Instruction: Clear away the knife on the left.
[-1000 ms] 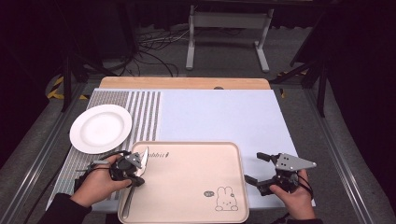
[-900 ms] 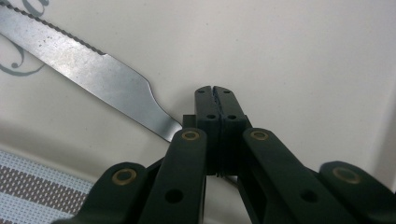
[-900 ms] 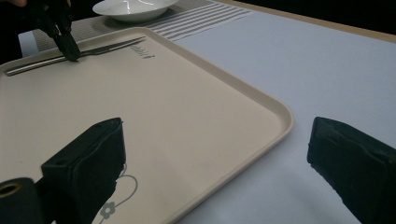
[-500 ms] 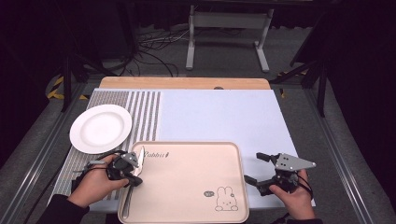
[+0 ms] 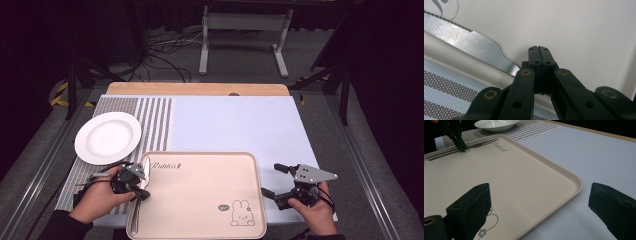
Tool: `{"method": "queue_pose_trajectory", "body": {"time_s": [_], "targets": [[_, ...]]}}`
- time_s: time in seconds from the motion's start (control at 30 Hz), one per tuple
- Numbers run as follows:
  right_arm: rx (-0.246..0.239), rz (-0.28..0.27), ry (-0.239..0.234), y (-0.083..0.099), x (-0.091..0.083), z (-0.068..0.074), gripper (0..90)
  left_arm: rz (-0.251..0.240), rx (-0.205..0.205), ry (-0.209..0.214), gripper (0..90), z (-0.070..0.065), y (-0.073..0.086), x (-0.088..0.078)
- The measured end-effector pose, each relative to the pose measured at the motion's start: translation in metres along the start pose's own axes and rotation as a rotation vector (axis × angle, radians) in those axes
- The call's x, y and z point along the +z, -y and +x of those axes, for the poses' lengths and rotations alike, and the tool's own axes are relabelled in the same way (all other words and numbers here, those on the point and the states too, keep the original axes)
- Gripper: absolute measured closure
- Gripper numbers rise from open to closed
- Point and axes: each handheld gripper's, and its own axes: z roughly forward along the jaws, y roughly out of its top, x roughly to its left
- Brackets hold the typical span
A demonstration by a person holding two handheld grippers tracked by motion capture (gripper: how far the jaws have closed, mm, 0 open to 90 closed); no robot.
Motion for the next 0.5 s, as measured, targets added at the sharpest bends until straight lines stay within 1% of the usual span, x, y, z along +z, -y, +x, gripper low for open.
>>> {"method": "queue_pose_trajectory", "body": {"time_s": [0.13,0.23,0.37,0.43,0.5], "targets": [[-0.001,0.001,0.001,0.0002,0.0001,-0.0001,5.2,0.008,-0.002,0.008,90.0,0.0004,-0.0005,-0.0002],[0.001,0.000,0.001,-0.0001,0.0001,-0.0002,5.2,0.009,-0.009,0.005,89.8,0.0002,-0.0004,-0.0002],[0.001,-0.001,-0.001,-0.0002,0.0001,0.0001,5.2,0.011,-0.005,0.007,89.0,-0.0001,-0.0008,-0.0003],[0.001,-0.002,-0.002,-0.0003,0.0001,0.0000,5.2,0.013,-0.005,0.008,87.5,-0.0005,-0.0011,-0.0006],[-0.001,-0.001,-0.001,-0.0005,0.0001,-0.0001,5.2,0.008,-0.017,0.013,83.9,-0.0015,-0.0014,-0.0012]]}}
